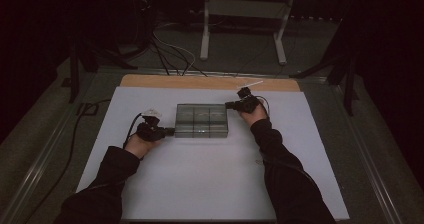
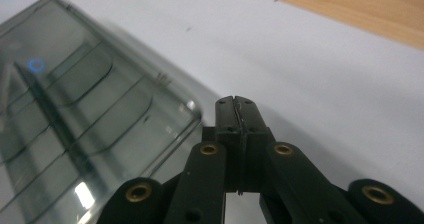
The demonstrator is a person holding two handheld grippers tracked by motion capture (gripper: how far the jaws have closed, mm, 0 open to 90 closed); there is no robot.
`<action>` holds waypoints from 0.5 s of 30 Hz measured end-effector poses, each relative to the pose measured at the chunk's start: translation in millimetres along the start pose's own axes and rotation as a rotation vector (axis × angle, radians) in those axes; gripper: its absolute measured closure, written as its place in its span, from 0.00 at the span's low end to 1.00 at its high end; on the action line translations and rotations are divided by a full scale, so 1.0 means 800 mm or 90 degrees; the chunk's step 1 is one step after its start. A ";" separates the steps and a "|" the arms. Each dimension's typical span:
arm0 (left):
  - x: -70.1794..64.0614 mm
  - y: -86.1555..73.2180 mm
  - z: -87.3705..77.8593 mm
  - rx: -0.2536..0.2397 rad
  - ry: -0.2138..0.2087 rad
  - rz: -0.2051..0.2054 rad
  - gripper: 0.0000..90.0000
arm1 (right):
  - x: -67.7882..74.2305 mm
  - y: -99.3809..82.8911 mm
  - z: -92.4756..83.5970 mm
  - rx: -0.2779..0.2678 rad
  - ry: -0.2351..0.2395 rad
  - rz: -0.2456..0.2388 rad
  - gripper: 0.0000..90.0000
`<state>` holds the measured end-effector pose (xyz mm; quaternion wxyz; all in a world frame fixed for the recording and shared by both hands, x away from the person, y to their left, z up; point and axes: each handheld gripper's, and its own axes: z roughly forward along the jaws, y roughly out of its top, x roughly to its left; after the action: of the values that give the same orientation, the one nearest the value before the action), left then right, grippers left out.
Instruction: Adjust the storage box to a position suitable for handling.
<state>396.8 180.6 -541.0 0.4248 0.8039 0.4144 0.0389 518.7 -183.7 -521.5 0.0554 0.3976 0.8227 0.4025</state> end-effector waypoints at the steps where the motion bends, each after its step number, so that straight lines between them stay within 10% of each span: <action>1: 0.000 0.000 0.000 0.000 0.000 0.000 1.00 | -0.001 0.002 0.001 -0.002 0.002 0.007 1.00; 15: -0.005 -0.004 -0.005 0.009 -0.021 0.002 1.00 | 0.007 0.002 0.006 0.001 0.004 0.019 1.00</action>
<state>390.4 181.9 -539.6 0.4261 0.8078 0.4067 0.0236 517.3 -176.3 -522.3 0.0463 0.4082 0.8175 0.4036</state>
